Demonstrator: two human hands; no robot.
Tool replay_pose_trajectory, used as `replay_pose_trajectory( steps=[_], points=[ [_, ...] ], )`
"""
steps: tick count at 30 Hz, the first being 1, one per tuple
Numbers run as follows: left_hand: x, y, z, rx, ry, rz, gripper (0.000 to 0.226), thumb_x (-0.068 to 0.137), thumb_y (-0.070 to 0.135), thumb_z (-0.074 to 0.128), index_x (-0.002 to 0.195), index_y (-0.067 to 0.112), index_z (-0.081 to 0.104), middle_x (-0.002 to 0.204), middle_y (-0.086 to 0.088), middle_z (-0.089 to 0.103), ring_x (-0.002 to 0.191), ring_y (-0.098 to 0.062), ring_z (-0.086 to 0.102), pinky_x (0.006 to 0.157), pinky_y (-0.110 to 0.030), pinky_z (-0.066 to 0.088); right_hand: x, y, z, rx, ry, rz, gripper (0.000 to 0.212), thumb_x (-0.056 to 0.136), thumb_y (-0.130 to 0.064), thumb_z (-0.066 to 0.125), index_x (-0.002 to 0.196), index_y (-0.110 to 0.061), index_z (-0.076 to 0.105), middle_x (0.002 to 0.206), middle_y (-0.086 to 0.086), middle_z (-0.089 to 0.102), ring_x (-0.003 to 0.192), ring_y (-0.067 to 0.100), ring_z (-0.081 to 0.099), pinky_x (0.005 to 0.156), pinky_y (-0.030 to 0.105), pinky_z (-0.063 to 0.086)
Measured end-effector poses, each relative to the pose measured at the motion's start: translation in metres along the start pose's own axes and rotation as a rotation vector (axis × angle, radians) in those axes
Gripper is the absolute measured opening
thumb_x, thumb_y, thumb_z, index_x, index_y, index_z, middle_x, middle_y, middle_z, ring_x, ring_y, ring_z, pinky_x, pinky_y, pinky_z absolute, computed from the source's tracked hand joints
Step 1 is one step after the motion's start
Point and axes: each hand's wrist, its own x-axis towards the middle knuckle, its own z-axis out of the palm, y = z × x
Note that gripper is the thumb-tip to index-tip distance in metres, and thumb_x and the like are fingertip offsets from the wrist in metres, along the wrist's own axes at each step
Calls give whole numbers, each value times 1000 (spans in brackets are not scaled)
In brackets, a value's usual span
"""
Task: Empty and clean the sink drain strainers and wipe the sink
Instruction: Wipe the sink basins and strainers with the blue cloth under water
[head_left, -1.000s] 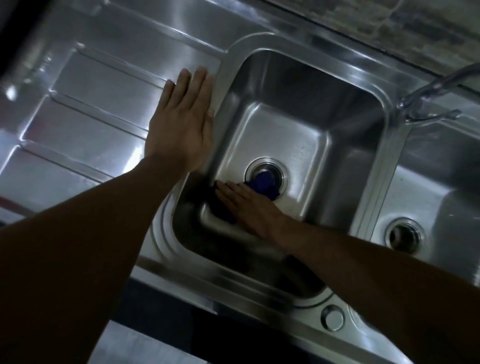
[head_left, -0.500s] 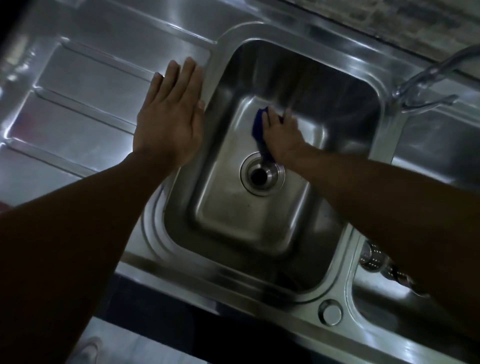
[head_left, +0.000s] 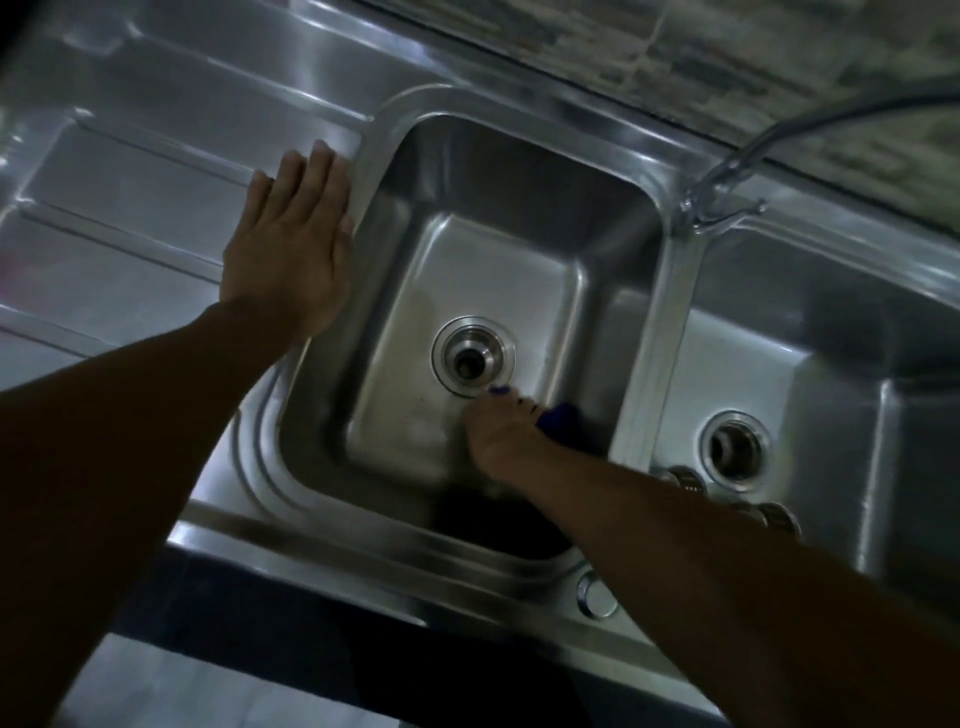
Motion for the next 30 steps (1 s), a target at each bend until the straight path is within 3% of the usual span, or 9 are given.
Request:
replay_pose_trajectory(
  steps=[4,6,11,15,19,21,24,26,30],
  points=[
    [9,6,-5,-7,-94,-62,59,105,31,22,157,5,14,165,-19,14,151,-42,13,120,-59,13,-40,2,5,61,-276,-326,36,92,-3,58,128,-1,58,133,19,58,118,34,60,94,36,49],
    [3,21,-12,-60,-134,-127,61,103,21,32,157,2,12,165,-20,11,151,-42,12,119,-61,13,-53,12,-4,79,-293,-338,33,93,-10,59,125,-2,59,127,16,61,109,31,62,86,33,50],
    [-80,85,-15,-157,-141,-202,66,102,24,32,159,6,3,167,-15,3,155,-31,2,124,-55,5,-92,39,-40,143,-295,-433,49,92,-8,57,141,-5,51,134,12,58,109,26,59,90,30,53],
    [-116,117,-20,-149,-216,-203,67,99,37,11,160,9,3,168,-10,0,155,-24,-4,126,-47,2,-143,62,-56,309,-98,-501,39,90,-1,58,129,-6,58,113,9,61,91,23,58,66,24,41],
    [-127,151,-27,-184,-248,-156,69,97,37,8,159,9,12,167,-9,12,155,-21,1,126,-44,1,-193,102,-66,554,90,-475,26,84,5,62,92,-20,56,81,-9,55,70,4,53,55,16,35],
    [-128,172,-27,-215,-255,-138,62,100,34,16,158,9,21,165,-10,23,154,-22,12,126,-44,7,-213,135,-69,688,192,-400,40,82,9,56,93,-29,58,78,-16,54,67,0,56,53,14,37],
    [-132,207,-21,-276,-260,-110,52,105,25,30,155,12,30,160,-9,34,150,-24,26,124,-40,15,-229,189,-61,849,406,-270,44,82,9,51,96,-31,63,83,-4,68,68,10,66,56,18,45],
    [-143,228,-11,-267,-337,-33,53,105,30,26,155,12,32,161,-10,33,151,-24,24,124,-38,13,-227,213,-46,883,573,-180,34,85,5,50,99,-23,63,85,3,70,72,15,66,62,23,48],
    [-178,256,5,-211,-444,105,74,97,51,6,155,11,29,162,-6,28,152,-21,24,124,-35,9,-203,201,-5,1029,792,-31,39,86,3,54,118,-16,64,81,-1,68,60,0,58,57,8,39]
  ],
)
